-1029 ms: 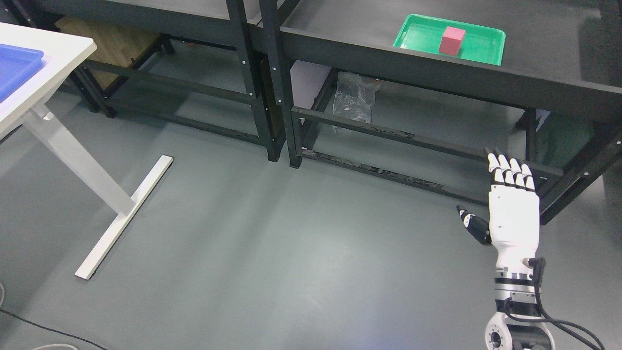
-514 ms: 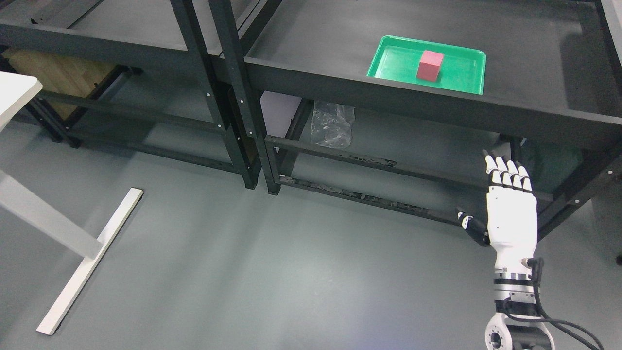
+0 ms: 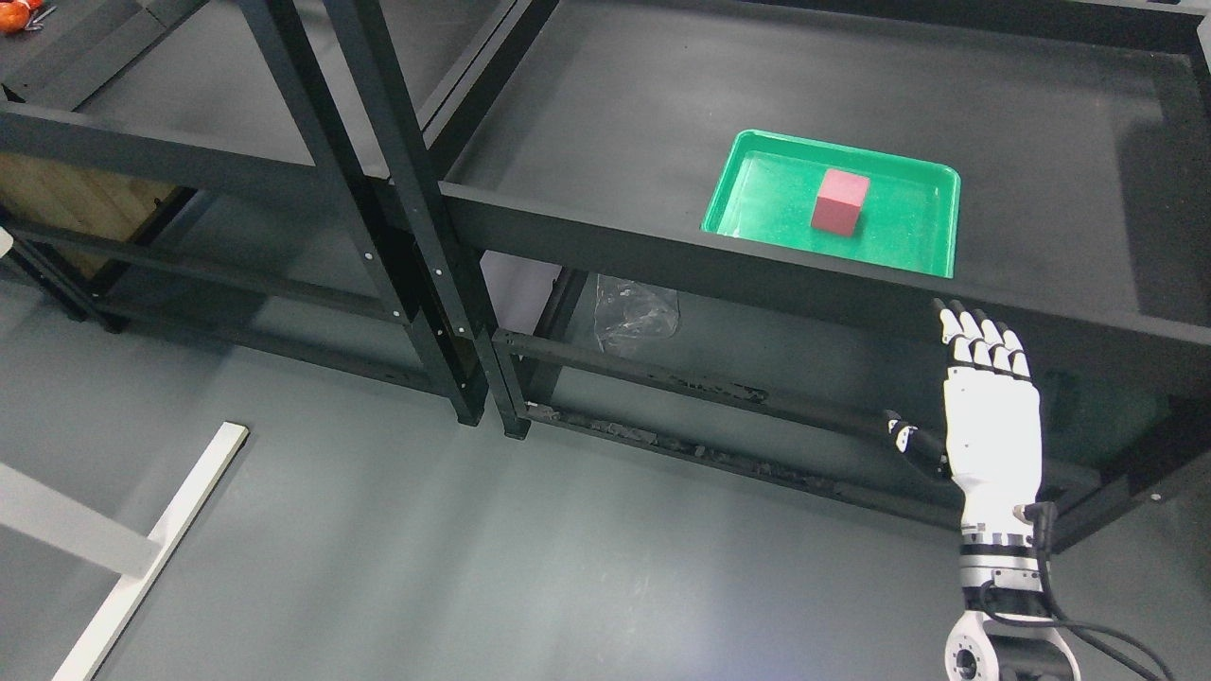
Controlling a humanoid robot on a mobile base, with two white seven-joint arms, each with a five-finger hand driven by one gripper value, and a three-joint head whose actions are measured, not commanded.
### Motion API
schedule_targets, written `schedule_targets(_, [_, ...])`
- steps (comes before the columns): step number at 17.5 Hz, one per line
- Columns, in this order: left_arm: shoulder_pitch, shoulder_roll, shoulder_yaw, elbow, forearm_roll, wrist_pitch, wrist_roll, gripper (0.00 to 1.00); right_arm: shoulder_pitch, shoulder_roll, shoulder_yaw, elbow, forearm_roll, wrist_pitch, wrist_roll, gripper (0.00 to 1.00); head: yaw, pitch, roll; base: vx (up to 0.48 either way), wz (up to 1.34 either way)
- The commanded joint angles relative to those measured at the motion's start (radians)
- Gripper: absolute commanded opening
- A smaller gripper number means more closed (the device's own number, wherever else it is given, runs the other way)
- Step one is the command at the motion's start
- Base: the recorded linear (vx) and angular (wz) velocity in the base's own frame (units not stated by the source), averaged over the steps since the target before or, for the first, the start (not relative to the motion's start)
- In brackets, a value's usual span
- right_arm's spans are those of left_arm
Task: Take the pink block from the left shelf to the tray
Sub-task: 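Approach the green tray and move the right hand beside the pink cube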
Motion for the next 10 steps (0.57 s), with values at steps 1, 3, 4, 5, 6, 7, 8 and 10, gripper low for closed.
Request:
schedule_targets(1, [0.0,0.017,0.0,-0.017,0.008,0.001,0.0,1.0,0.001,-0.017,-0.004,0.0,-0.065,-0.003,0.002,0.99,0.0,0.0,0.0,0.315,0.04])
schedule_targets(3, [0.0,0.017,0.0,-0.017,0.008,0.001,0.0,1.0,0.001,-0.017,-0.003,0.0,-0.065,-0.003,0.003,1.0,0.0,0.0,0.0,0.347,0.03])
schedule_targets(4, [0.0,0.017,0.0,-0.017,0.008,0.001,0.0,1.0,0.0,-0.017,-0.003,0.0,-0.065,-0.003,0.003,0.99,0.0,0.0,0.0,0.333,0.02])
schedule_targets(5, [0.0,0.017,0.0,-0.017,0.008,0.001,0.0,1.0,0.0,-0.017,-0.003,0.0,-0.063,-0.003,0.005,0.99,0.0,0.0,0.0,0.333,0.02])
schedule_targets(6, [0.0,0.017,0.0,-0.017,0.008,0.001,0.0,1.0,-0.002,-0.017,-0.001,0.0,-0.063,-0.003,0.011,0.99,0.0,0.0,0.0,0.339,0.03])
schedule_targets(7, [0.0,0.017,0.0,-0.017,0.008,0.001,0.0,1.0,-0.002,-0.017,-0.001,0.001,-0.063,-0.003,0.026,0.98,0.0,0.0,0.0,0.339,0.03])
schedule_targets(8, [-0.001,0.017,0.0,-0.017,0.008,0.001,0.0,1.0,-0.002,-0.017,-0.001,0.001,-0.062,-0.003,0.057,0.98,0.0,0.0,0.0,0.307,0.02])
schedule_targets(10, [0.0,0.017,0.0,-0.017,0.008,0.001,0.0,1.0,-0.002,-0.017,-0.001,0.001,-0.062,-0.003,0.092,0.98,0.0,0.0,0.0,0.316,0.01])
